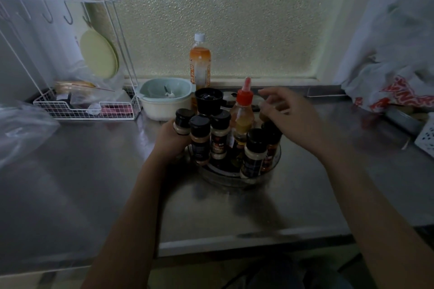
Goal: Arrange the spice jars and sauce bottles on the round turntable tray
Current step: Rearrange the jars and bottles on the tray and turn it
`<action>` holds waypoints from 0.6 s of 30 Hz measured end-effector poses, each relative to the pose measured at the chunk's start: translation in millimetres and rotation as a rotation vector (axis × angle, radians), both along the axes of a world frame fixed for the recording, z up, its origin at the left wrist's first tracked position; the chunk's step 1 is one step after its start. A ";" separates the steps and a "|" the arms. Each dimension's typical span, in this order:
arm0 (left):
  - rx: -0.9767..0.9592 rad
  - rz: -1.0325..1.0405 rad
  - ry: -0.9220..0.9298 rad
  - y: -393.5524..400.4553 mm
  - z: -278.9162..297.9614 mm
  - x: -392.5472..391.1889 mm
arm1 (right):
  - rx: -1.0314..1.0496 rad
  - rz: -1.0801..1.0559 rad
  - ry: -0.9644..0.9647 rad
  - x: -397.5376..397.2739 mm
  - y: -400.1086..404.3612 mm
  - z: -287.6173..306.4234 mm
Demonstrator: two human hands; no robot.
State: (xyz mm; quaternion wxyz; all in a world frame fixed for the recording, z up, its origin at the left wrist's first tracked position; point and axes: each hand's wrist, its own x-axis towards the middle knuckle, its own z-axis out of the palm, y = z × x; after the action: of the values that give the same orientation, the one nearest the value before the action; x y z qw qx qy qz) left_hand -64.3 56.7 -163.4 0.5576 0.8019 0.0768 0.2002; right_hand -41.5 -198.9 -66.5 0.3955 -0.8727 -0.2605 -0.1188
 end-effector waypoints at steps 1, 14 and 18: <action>-0.012 -0.002 0.000 -0.7 0.6 -0.8 | -0.066 -0.032 -0.018 1.1 3.4 2.9; 0.010 0.005 -0.043 -1.3 -0.8 1.0 | -0.118 -0.003 0.250 -20.2 6.3 -15.0; 0.026 0.018 -0.039 -3.6 0.4 1.7 | 0.050 0.028 0.318 -27.4 20.7 -20.5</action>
State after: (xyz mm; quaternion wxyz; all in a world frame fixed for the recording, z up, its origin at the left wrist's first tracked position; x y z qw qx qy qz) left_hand -62.6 53.1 -163.0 0.5469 0.8042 0.0708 0.2217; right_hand -68.9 -178.2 -87.0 0.4549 -0.8667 -0.2037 0.0200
